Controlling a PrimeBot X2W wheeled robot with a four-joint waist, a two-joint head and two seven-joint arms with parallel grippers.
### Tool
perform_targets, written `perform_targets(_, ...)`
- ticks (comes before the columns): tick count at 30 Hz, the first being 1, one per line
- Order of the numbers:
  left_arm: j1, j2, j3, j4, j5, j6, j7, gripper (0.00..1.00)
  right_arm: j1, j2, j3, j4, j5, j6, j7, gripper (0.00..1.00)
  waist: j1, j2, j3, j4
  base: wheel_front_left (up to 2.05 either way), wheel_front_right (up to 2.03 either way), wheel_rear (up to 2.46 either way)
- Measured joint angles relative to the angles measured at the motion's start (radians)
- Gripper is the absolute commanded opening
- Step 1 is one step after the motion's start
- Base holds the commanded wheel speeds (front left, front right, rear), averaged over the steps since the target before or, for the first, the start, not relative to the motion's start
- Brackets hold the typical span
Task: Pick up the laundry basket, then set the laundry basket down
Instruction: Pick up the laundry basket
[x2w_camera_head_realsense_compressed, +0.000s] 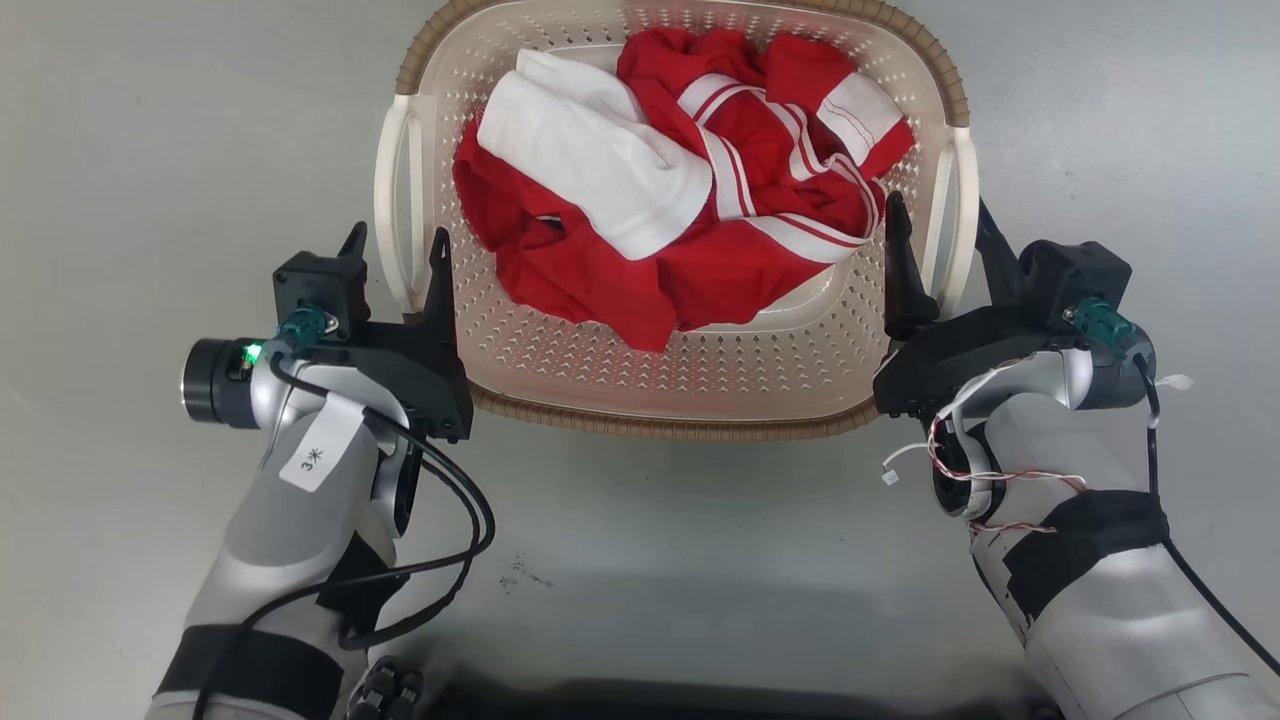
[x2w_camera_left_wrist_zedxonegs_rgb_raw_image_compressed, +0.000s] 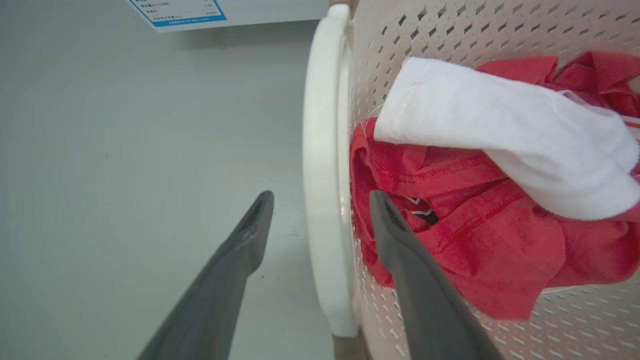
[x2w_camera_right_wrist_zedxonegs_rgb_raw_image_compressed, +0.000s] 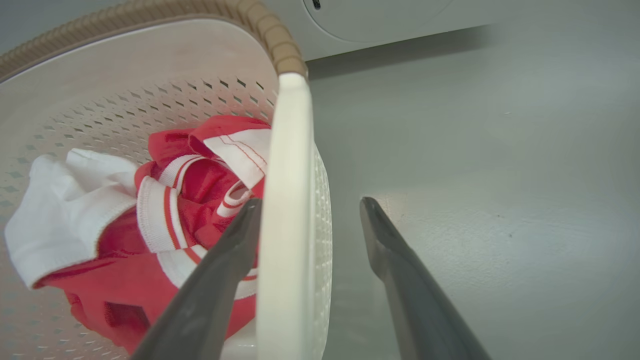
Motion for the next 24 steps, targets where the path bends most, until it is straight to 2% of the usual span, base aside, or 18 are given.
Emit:
perform_targets(8, -0.034, -0.001, -0.035, 0.033, -0.021, -0.009, 0.0, 1.0, -0.013, -0.001, 0.033, 0.025, 0.025, -0.004, 0.0, 1.0, 0.0, 0.0, 0.0, -0.002, 0.0, 0.0, 0.0)
perform_targets(9, -0.034, -0.001, -0.041, 0.038, -0.022, -0.009, 0.0, 0.94, -0.015, -0.001, 0.036, 0.026, 0.027, -0.007, 0.0, 1.0, 0.0, 0.0, 0.0, -0.003, 0.0, 0.0, 0.0)
perform_targets(10, -0.035, -0.001, -0.047, 0.041, -0.022, -0.009, 0.0, 0.82, -0.019, -0.001, 0.04, 0.027, 0.027, -0.007, 0.0, 0.94, 0.0, 0.0, 0.001, -0.004, 0.0, 0.0, 0.0)
perform_targets(11, -0.035, -0.001, -0.053, 0.044, -0.024, -0.009, 0.0, 0.61, -0.025, -0.001, 0.044, 0.029, 0.028, -0.007, 0.0, 0.88, 0.0, 0.0, 0.001, -0.005, 0.0, 0.0, 0.0)
perform_targets(12, -0.038, -0.001, -0.058, 0.049, -0.024, -0.009, 0.0, 0.54, -0.031, -0.001, 0.047, 0.03, 0.031, -0.007, 0.0, 0.8, 0.0, 0.0, 0.002, -0.006, 0.0, 0.0, 0.0)
perform_targets(13, -0.044, -0.001, -0.062, 0.055, -0.024, -0.009, 0.0, 0.43, -0.035, -0.001, 0.049, 0.03, 0.034, -0.007, 0.0, 0.71, 0.0, 0.0, 0.002, -0.007, 0.0, 0.0, 0.0)
perform_targets(15, -0.056, 0.001, -0.069, 0.065, -0.025, -0.008, 0.0, 0.2, -0.035, -0.001, 0.055, 0.034, 0.038, -0.007, 0.0, 0.43, 0.0, 0.0, 0.004, -0.009, 0.0, 0.0, 0.0)
perform_targets(16, -0.06, 0.003, -0.075, 0.068, -0.025, -0.009, 0.0, 0.0, -0.036, -0.001, 0.059, 0.038, 0.039, -0.008, 0.0, 0.3, 0.0, 0.0, 0.004, -0.01, 0.0, 0.0, 0.0)
perform_targets(17, -0.062, 0.004, -0.081, 0.07, -0.026, -0.009, -0.001, 0.0, -0.038, -0.002, 0.061, 0.044, 0.041, -0.012, 0.0, 0.04, 0.0, 0.0, 0.005, -0.011, 0.0, 0.0, 0.0)
perform_targets(18, -0.065, 0.005, -0.087, 0.073, -0.029, -0.012, -0.002, 0.0, -0.044, -0.002, 0.062, 0.049, 0.046, -0.016, 0.0, 0.0, 0.0, 0.0, 0.005, -0.012, 0.0, 0.0, 0.0)
perform_targets(24, -0.07, 0.006, -0.126, 0.078, -0.079, -0.016, -0.002, 0.0, -0.055, -0.006, 0.073, 0.075, 0.062, -0.017, -0.002, 0.0, 0.0, 0.0, -0.002, -0.018, 0.0, 0.0, 0.0)
